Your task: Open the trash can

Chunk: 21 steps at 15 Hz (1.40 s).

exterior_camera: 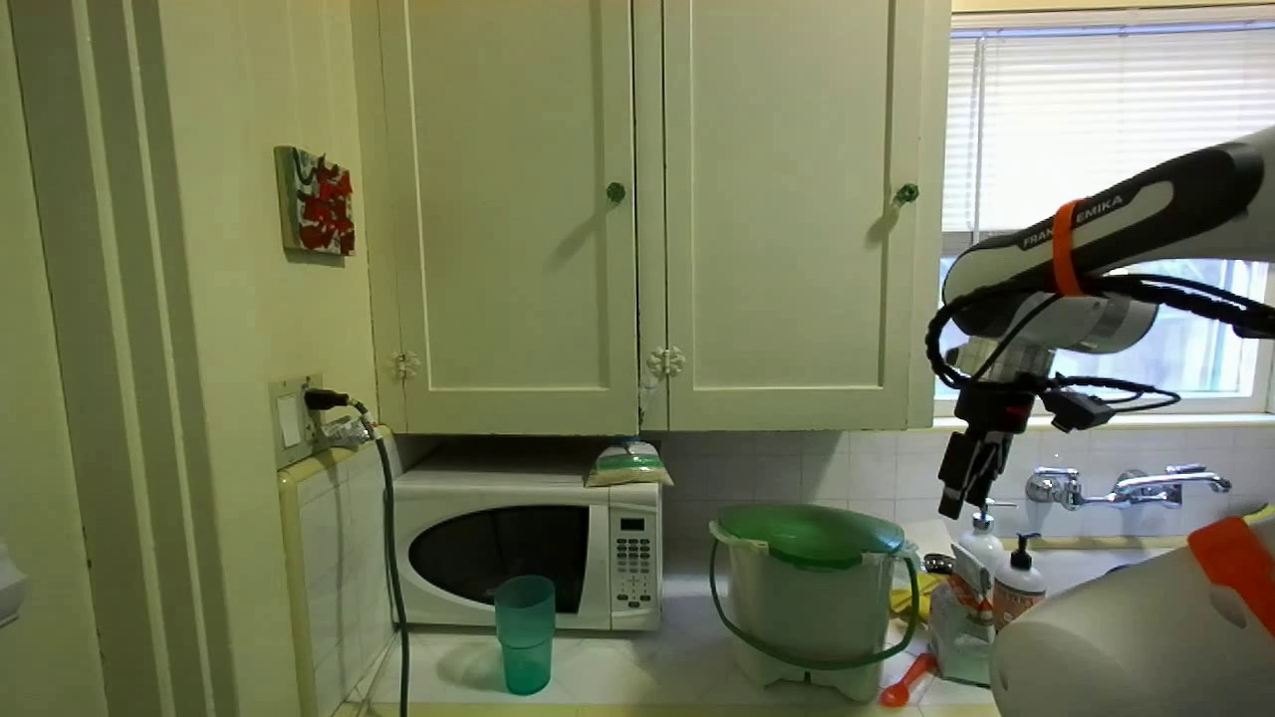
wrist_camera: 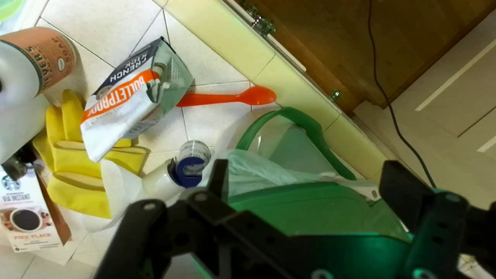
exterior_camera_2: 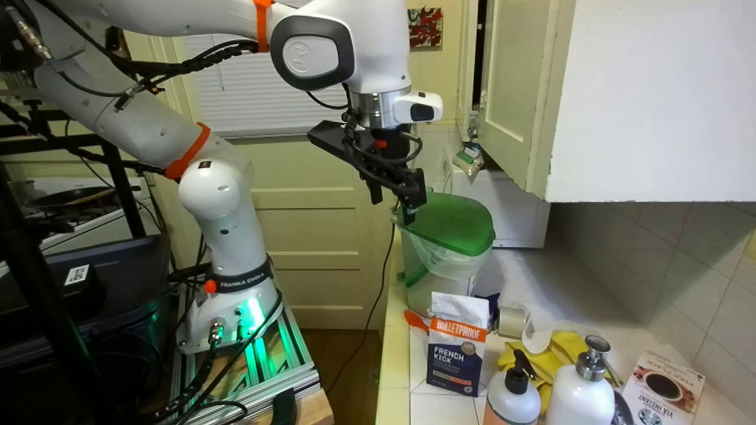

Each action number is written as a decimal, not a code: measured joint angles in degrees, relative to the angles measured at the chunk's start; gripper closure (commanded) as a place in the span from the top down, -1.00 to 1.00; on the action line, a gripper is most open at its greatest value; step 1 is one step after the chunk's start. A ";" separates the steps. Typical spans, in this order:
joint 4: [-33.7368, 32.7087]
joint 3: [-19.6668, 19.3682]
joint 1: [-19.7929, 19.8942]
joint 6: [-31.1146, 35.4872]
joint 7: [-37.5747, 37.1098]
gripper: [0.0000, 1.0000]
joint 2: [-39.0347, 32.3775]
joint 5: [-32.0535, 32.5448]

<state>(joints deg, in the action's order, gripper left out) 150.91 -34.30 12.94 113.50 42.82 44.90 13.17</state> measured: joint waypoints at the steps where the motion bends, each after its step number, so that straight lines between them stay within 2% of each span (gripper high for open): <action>1: -0.57 -1.69 -0.08 0.00 2.07 1.00 -1.03 -0.10; 6: -4.28 -9.53 -1.77 0.24 13.17 1.00 -6.49 -3.33; 12: -7.83 -16.32 -7.40 3.64 23.03 1.00 -14.37 -14.57; 17: -10.95 -19.18 -11.34 4.21 28.60 1.00 -22.81 -24.76; 21: -13.58 -19.47 -12.56 4.21 32.71 1.00 -29.49 -32.80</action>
<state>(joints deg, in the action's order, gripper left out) 137.33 -53.76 0.38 117.71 75.53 15.41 -19.63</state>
